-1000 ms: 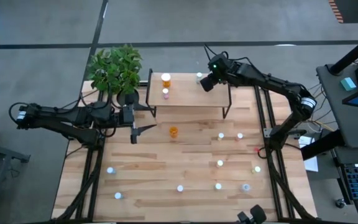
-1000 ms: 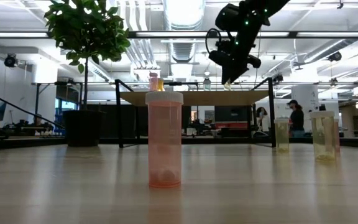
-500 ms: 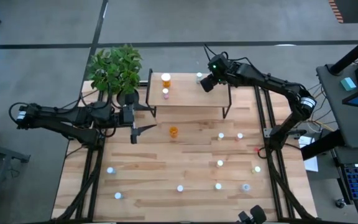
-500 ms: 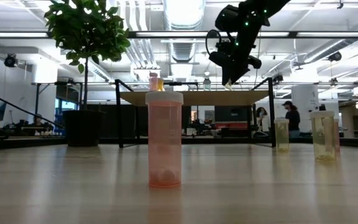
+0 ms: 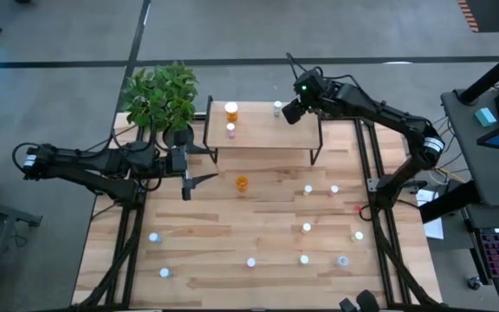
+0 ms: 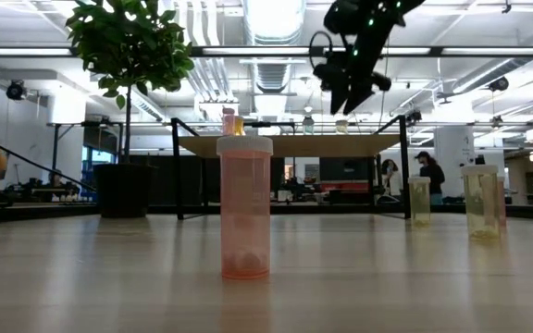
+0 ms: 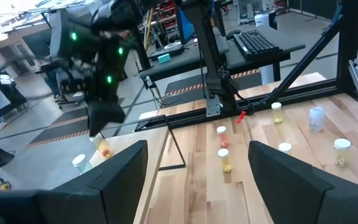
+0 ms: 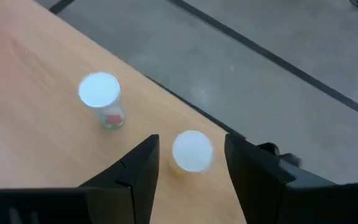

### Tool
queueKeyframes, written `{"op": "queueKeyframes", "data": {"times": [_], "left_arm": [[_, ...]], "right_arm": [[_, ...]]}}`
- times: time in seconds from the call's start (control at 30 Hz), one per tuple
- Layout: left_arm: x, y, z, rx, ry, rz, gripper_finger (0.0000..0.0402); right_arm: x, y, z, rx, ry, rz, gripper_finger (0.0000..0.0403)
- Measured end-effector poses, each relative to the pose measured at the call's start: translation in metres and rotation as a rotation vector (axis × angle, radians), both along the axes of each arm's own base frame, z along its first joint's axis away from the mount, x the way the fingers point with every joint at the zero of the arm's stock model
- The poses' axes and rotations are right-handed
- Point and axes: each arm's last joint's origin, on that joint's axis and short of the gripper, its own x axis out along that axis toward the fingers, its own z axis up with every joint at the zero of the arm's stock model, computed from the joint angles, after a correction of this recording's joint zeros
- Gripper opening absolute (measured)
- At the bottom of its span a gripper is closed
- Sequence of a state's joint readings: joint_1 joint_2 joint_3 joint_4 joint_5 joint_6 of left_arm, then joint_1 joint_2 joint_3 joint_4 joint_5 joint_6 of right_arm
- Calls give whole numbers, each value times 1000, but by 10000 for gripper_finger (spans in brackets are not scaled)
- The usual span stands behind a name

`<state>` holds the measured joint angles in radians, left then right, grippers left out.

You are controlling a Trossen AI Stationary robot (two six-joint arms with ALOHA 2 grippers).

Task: Pick and place medicine bottles onto shelf by color
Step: Put the orange pill bottle on the shelf

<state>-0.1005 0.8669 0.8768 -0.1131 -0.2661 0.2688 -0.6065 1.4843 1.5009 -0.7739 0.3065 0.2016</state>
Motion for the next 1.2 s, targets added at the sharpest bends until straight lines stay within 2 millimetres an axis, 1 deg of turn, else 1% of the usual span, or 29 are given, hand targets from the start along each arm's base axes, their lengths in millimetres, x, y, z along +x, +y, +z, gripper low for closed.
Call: {"op": "queueKeyframes", "data": {"times": [0.13,0.23,0.37,0.5,0.7,0.83,0.9,1.0,1.07,1.13,1.2], "left_arm": [[0,0,0,-25,-4,3,262],[2,0,-2,-51,0,3,262],[8,-2,-12,-90,39,-39,262],[18,-5,-32,-138,114,-93,262],[37,-7,-74,-199,265,-75,262],[50,-9,-100,-250,307,-47,262],[56,-8,-116,-274,335,10,262],[64,-6,-144,-324,335,132,262],[66,-5,-163,-388,329,195,262],[69,-5,-178,-431,324,214,264],[71,-6,-188,-454,317,221,270]], "right_arm": [[-5,13,22,-18,-29,26,173],[-8,31,39,-45,-74,69,174],[-12,63,53,-48,-126,173,172],[-11,100,58,-39,-154,303,172],[-11,150,53,-19,-167,437,171],[-15,181,52,-111,-138,450,169],[-18,196,50,-167,-123,458,168],[-21,213,44,-206,-121,461,168],[-22,221,37,-213,-120,464,167],[-23,229,29,-212,-117,479,167],[-24,235,19,-206,-102,501,167]]}}
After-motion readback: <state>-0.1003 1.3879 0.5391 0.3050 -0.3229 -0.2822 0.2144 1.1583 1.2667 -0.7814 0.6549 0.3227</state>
